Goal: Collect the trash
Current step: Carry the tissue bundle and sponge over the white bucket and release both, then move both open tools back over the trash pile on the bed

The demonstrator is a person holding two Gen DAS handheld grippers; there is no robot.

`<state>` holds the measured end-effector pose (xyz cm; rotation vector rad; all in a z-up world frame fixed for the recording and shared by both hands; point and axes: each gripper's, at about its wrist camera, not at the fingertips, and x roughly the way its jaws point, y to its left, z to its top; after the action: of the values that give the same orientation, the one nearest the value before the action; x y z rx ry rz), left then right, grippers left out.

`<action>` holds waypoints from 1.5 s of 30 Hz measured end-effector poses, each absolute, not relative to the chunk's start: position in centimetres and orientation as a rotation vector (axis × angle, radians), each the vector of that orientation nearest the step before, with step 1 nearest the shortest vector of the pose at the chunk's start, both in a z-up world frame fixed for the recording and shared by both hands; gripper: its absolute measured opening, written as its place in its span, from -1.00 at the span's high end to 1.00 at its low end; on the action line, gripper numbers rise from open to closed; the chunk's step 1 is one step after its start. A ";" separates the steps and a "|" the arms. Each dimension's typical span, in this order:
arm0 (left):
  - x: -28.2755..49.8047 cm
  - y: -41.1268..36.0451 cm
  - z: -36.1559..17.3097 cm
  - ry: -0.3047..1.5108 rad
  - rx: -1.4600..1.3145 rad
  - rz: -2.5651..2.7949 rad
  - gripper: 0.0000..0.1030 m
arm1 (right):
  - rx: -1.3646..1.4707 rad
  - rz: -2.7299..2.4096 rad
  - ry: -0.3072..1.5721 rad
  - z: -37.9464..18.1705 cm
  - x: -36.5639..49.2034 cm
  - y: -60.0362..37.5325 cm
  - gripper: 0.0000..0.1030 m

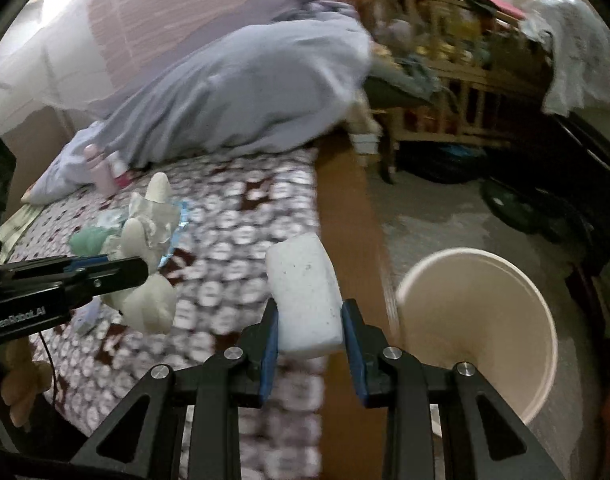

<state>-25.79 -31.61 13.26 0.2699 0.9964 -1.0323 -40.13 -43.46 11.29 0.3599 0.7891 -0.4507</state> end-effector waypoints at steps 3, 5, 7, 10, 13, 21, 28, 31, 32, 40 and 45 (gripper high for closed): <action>-26.8 -33.9 13.1 1.010 0.283 -1.074 0.59 | 0.378 -0.497 0.792 11.0 -41.5 -45.1 0.44; -27.5 -35.5 13.0 1.012 0.293 -1.098 0.59 | 0.389 -0.526 0.794 10.7 -42.4 -46.2 0.44; -28.2 -37.1 12.9 1.019 0.302 -1.124 0.59 | 0.399 -0.553 0.800 10.4 -43.3 -47.2 0.43; -29.1 -39.1 12.7 1.029 0.307 -1.156 0.59 | 0.421 -0.590 0.810 9.8 -44.4 -48.9 0.43; -29.7 -41.0 12.5 1.044 0.303 -1.185 0.59 | 0.439 -0.627 0.819 9.2 -45.4 -50.3 0.43; -30.7 -44.4 12.2 1.076 0.243 -1.282 0.48 | 0.529 -0.737 0.833 8.0 -48.2 -54.2 0.13; -31.1 -44.4 11.9 1.078 0.238 -1.285 -0.01 | 0.576 -0.763 0.819 7.5 -49.1 -54.8 -0.15; -30.4 -43.3 11.8 1.081 0.246 -1.237 -0.01 | 0.577 -0.742 0.828 7.4 -48.5 -54.4 -0.15; -30.1 -42.8 11.8 1.075 0.254 -1.206 -0.01 | 0.573 -0.737 0.830 7.4 -48.4 -54.1 -0.15; -28.7 -39.5 11.4 1.010 0.329 -1.041 -0.01 | 0.525 -0.681 0.861 7.3 -46.3 -51.6 -0.15; -27.6 -37.1 11.0 1.013 0.317 -0.984 -0.01 | 0.486 -0.644 0.870 8.1 -44.5 -49.6 -0.15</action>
<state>-27.55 -37.09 11.01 0.3168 1.0130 -0.9843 -44.46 -49.56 8.05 0.4859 0.8704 -0.6436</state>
